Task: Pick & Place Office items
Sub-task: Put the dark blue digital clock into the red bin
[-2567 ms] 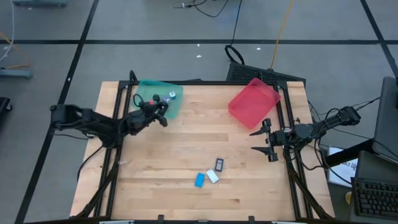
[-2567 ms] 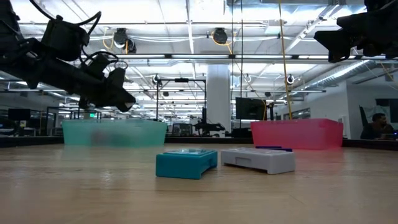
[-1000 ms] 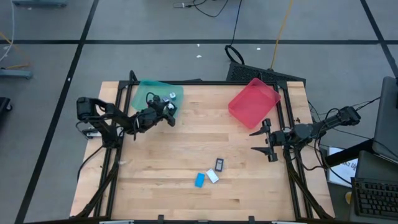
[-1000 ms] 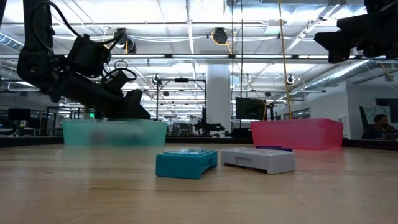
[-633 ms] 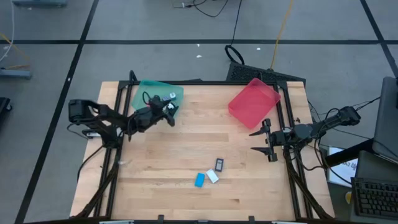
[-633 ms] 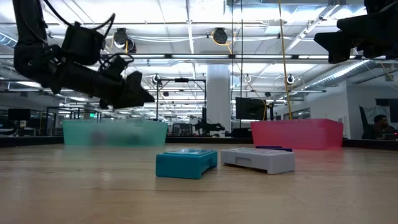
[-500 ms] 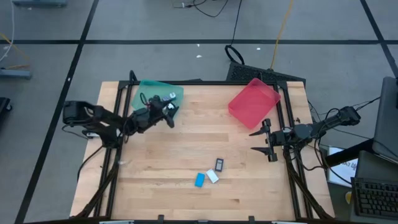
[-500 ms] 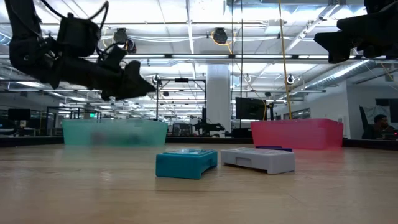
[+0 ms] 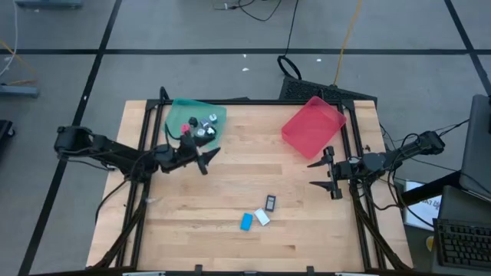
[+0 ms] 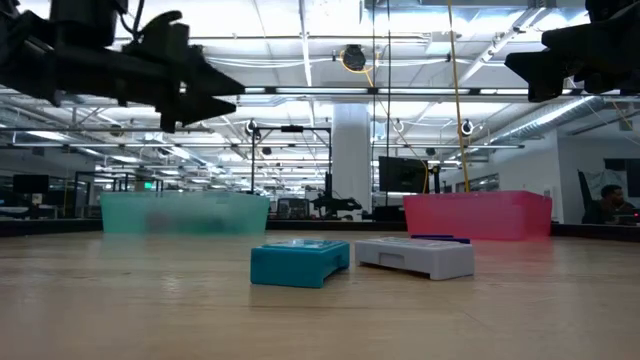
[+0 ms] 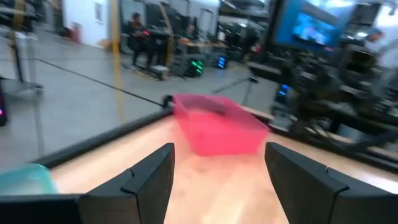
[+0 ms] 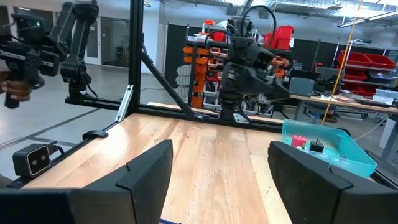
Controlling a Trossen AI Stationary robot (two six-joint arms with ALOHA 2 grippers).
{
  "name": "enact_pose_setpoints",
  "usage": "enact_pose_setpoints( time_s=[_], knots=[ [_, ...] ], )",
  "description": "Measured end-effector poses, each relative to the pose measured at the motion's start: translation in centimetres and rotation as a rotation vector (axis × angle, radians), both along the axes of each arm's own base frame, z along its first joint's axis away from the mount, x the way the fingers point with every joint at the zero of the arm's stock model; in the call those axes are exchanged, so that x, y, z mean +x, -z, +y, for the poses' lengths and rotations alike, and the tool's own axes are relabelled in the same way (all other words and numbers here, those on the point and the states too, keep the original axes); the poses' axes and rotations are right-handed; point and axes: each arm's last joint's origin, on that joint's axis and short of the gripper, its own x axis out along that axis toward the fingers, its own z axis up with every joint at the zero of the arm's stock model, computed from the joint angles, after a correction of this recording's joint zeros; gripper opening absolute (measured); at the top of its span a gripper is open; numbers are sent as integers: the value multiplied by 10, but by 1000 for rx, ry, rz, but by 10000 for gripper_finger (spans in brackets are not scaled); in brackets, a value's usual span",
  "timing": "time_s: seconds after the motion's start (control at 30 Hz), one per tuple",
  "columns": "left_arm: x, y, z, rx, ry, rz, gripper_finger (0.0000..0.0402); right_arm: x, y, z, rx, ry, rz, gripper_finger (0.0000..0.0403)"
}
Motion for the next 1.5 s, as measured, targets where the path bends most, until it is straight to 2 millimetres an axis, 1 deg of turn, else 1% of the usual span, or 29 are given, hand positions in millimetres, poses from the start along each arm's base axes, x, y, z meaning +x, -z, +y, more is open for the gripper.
enact_pose_setpoints(
  time_s=[0.13, 0.3, 0.47, 0.7, 0.87, 1.07, 1.2, 1.3, 1.5],
  knots=[
    [-7, -9, -12, -38, 65, -40, 253, 0, 0, 0, 0, 0, 0, 251],
    [-19, -26, -20, -15, 111, -101, 253, 0, 0, 0, 2, -1, 0, 251],
    [-34, -30, -23, 39, 136, -26, 253, 0, 0, 0, 4, -3, -1, 252],
    [-58, -23, -25, 25, 182, 139, 253, 0, 0, 0, 4, -4, -1, 252],
    [-74, -21, -24, -25, 195, 178, 253, 0, 0, 0, 4, -4, -1, 252],
    [-86, -24, -22, -41, 202, 150, 253, 0, 0, 0, 4, -4, 0, 252],
    [-93, -26, -22, -24, 274, 101, 253, 0, 0, 0, 4, -5, -1, 252],
    [-98, -20, -23, -23, 323, 75, 253, 0, 0, 0, 4, -5, -1, 252],
    [-105, -5, -21, -52, 345, 19, 253, 0, 0, 0, 15, -6, 0, 251]
  ],
)
